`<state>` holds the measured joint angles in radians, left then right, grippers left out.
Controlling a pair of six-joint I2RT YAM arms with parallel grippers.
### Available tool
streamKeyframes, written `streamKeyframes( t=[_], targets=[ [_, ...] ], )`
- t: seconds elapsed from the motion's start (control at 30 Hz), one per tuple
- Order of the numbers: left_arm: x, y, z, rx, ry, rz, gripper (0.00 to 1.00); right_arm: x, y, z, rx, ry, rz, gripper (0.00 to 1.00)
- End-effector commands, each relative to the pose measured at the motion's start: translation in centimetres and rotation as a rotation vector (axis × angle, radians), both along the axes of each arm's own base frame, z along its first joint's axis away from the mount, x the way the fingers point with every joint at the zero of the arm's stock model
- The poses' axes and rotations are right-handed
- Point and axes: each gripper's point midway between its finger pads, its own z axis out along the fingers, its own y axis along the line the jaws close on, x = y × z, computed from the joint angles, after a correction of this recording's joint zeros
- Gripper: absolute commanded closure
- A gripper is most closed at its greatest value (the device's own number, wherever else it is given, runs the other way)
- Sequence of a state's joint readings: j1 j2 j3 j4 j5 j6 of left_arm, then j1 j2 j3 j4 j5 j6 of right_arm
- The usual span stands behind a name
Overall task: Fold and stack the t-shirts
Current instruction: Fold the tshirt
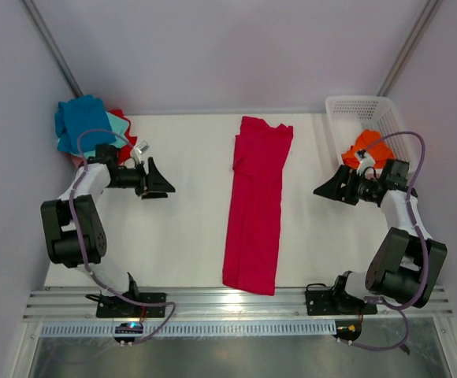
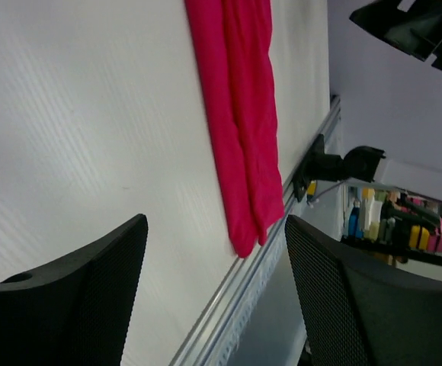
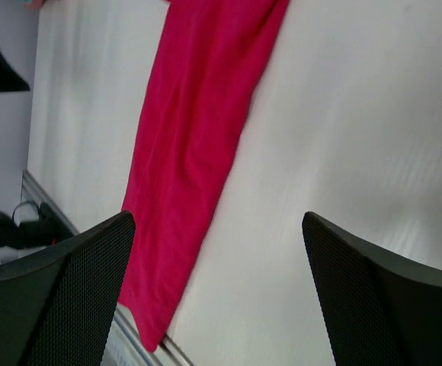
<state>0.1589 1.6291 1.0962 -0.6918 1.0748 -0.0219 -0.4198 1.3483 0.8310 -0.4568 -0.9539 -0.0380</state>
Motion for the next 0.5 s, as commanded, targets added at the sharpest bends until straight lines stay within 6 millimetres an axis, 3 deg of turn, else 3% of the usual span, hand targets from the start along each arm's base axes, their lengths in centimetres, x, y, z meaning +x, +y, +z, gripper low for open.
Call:
streamKeyframes(
  t=[0.0, 0.03, 0.1, 0.13, 0.23, 0.3, 0.47],
  targets=[
    [-2.6, -1.5, 3.6, -0.204, 0.071, -0.163, 0.26, -2.7, 3.5, 2.9, 0.015, -0.155, 0.275, 0.06],
    [-2.9, -1.4, 3.5, -0.201, -0.023, -0.236, 0.25, -3.5, 4.3, 3.3, 0.024, -0.139, 0.312, 0.06],
    [-4.4, -1.2, 4.3, -0.225, 0.018, -0.323, 0.19, -4.4, 5.4, 4.2, 0.023, -0.193, 0.397, 0.06],
    [-4.3, -0.8, 3.0, -0.206, 0.107, -0.326, 0.2, -5.0, 6.1, 4.3, 0.039, -0.179, 0.419, 0.06],
    [-4.6, -0.4, 1.5, -0.178, 0.117, -0.361, 0.2, -5.9, 7.7, 4.5, 0.029, -0.176, 0.484, 0.06],
    [-4.3, -0.5, 1.5, -0.188, 0.111, -0.355, 0.2, -6.3, 8.6, 4.3, 0.048, -0.163, 0.498, 0.06],
    [-4.2, -1.5, 2.0, -0.261, 0.004, -0.345, 0.22, -5.0, 10.4, 3.1, -0.034, -0.216, 0.515, 0.06]
  ],
)
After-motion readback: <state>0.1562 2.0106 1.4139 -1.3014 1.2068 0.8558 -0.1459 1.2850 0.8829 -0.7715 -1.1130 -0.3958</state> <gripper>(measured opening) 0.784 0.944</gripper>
